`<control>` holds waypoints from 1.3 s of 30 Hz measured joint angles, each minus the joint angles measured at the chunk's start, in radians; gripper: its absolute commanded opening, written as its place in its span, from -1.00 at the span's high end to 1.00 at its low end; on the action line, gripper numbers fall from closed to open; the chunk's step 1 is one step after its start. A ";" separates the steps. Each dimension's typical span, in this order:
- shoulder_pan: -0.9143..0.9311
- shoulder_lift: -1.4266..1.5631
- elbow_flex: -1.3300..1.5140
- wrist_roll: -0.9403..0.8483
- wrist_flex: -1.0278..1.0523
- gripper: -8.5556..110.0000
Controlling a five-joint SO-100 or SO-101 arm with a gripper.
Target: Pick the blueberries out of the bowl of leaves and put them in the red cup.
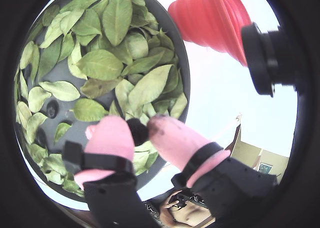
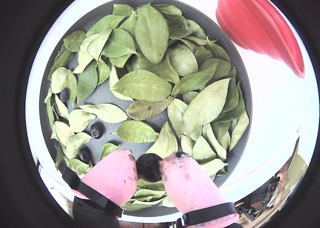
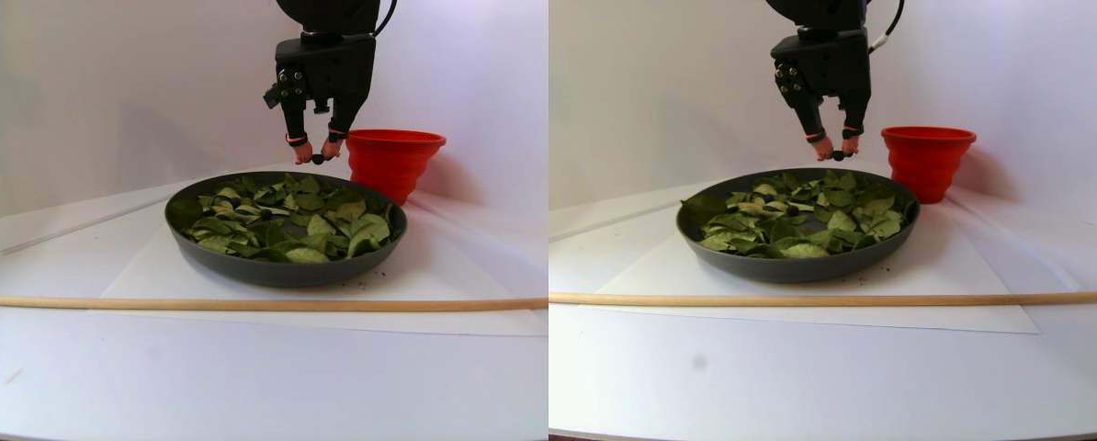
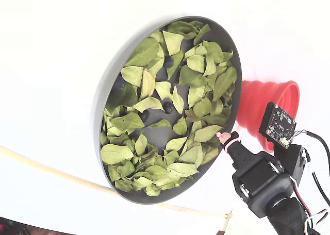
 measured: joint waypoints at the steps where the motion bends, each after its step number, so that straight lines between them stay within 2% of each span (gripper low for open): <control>1: 0.003 0.002 -0.003 -0.002 0.000 0.71; 39: 0.098 0.037 -0.167 -0.046 0.000 0.71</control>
